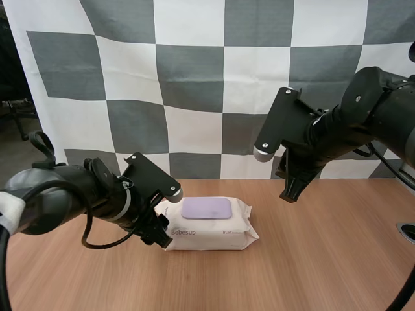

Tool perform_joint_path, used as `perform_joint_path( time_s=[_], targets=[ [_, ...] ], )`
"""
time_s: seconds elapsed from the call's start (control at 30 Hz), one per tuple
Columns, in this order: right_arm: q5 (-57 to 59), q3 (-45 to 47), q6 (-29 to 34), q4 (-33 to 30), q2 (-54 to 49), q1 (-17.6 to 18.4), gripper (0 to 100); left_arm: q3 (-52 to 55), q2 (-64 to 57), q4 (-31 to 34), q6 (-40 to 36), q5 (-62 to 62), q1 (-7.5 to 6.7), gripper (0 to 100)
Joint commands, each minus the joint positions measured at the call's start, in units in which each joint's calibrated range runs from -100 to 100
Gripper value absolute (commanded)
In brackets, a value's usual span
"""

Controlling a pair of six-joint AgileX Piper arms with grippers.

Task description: Open the wet wipes lid

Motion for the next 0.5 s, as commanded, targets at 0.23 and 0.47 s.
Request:
perform_joint_path(
  time_s=[0.23,0.47],
  targets=[
    [0.02,-0.03,1.23,-0.80,-0.03,0.00,54,0.00,5.35,-10.35,8.87,3.28,0.01,92],
    [0.02,-0.03,2.17,-1.77,-0.03,0.00,54,0.00,11.67,-13.01,13.01,-4.75,0.01,92]
  ],
)
